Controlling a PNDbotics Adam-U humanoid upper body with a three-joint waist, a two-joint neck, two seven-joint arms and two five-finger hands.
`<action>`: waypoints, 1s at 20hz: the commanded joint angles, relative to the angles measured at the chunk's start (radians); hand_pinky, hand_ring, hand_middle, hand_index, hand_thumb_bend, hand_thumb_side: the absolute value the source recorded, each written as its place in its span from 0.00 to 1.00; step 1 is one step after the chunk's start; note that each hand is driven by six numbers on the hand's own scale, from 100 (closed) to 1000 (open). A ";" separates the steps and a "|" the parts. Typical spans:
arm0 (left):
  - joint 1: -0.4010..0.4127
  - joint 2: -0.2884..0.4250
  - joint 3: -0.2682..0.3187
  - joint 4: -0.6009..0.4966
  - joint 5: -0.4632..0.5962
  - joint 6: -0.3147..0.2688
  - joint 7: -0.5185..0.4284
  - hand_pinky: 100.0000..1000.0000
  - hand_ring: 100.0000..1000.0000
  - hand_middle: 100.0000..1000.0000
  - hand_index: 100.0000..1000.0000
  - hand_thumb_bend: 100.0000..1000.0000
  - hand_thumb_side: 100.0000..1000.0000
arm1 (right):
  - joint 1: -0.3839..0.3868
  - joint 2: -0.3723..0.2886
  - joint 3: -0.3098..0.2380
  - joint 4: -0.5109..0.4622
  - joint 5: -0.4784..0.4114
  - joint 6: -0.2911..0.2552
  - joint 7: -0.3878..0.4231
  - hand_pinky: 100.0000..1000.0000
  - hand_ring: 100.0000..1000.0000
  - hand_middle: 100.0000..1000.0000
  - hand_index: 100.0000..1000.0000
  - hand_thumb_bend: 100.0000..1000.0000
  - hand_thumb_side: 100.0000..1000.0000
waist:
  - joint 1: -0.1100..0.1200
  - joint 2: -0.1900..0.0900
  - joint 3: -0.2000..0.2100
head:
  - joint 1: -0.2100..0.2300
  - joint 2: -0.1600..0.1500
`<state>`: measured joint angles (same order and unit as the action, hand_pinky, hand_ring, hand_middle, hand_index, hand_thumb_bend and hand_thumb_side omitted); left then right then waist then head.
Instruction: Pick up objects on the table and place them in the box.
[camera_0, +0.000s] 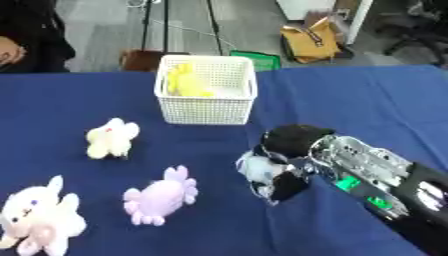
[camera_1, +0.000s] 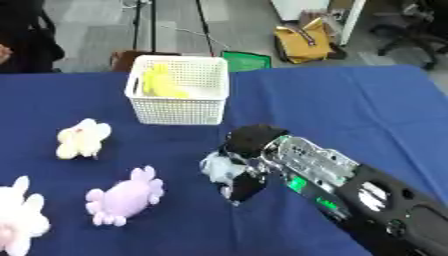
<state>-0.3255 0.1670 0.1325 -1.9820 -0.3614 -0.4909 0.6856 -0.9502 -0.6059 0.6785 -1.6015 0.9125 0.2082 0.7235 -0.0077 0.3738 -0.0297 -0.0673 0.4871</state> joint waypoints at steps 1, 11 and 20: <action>-0.009 0.005 0.001 -0.018 0.001 -0.022 0.023 0.69 0.81 0.76 0.76 0.00 0.55 | -0.029 -0.037 -0.024 -0.045 -0.005 0.012 -0.018 0.65 0.65 0.37 0.49 0.09 0.57 | 0.001 -0.023 0.000 | -0.002 -0.004; -0.004 0.008 0.001 -0.018 0.000 -0.021 0.023 0.69 0.81 0.76 0.76 0.00 0.55 | -0.071 -0.083 -0.060 -0.158 -0.026 0.046 -0.005 0.65 0.63 0.35 0.48 0.08 0.60 | 0.000 -0.029 -0.003 | 0.001 0.001; 0.004 0.012 0.000 -0.018 -0.001 -0.018 0.023 0.69 0.81 0.76 0.76 0.00 0.55 | -0.138 -0.140 -0.132 -0.304 -0.064 0.105 0.037 0.65 0.61 0.34 0.47 0.09 0.64 | -0.005 -0.038 -0.004 | 0.003 0.009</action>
<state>-0.3164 0.1674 0.1324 -1.9820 -0.3615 -0.4886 0.6879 -1.0674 -0.7139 0.5737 -1.8746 0.8591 0.3027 0.7590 -0.0139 0.3623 -0.0346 -0.0641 0.4916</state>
